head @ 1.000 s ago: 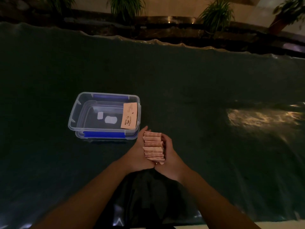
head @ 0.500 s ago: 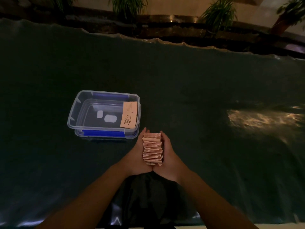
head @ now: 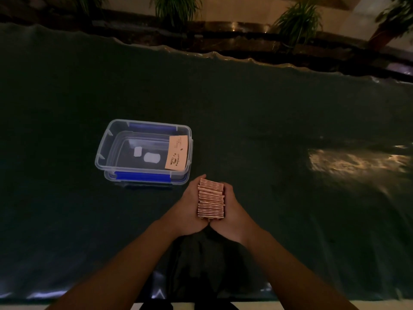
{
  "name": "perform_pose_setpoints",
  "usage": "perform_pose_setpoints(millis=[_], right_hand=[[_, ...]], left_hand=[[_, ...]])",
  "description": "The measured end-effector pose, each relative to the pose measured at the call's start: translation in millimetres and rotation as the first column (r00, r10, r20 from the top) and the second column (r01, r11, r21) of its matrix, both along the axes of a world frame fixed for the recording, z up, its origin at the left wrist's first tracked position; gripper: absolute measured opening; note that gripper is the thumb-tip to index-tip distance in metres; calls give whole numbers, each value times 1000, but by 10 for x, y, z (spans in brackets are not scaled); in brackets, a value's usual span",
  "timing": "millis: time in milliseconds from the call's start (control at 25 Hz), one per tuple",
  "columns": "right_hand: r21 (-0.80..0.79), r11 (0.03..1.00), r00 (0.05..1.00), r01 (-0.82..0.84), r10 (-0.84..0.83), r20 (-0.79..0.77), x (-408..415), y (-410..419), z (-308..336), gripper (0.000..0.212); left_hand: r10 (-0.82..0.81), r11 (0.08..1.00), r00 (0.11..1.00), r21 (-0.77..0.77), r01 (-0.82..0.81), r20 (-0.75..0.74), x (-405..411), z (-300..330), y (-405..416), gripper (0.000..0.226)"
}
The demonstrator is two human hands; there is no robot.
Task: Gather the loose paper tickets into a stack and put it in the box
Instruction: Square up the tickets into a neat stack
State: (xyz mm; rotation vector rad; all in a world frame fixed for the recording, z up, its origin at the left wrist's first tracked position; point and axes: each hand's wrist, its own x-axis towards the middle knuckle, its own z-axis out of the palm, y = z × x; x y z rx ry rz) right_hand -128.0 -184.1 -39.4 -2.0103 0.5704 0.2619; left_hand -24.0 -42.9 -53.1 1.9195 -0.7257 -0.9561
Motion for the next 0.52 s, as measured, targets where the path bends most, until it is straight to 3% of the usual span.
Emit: perform_pose_setpoints(millis=[120, 240, 360, 520], right_hand=[[7, 998, 998, -69, 69, -14, -41, 7, 42, 118], [32, 995, 995, -93, 94, -37, -3, 49, 57, 140], [62, 997, 998, -47, 49, -44, 67, 99, 84, 144], [48, 998, 999, -43, 44, -24, 53, 106, 81, 134]], left_hand=[[-53, 999, 999, 8, 52, 14, 44, -13, 85, 153], [-70, 997, 998, 30, 70, 6, 46, -2, 148, 156], [-72, 996, 997, 52, 71, 18, 2, 24, 138, 150], [-51, 997, 992, 59, 44, 117, -19, 50, 97, 132]])
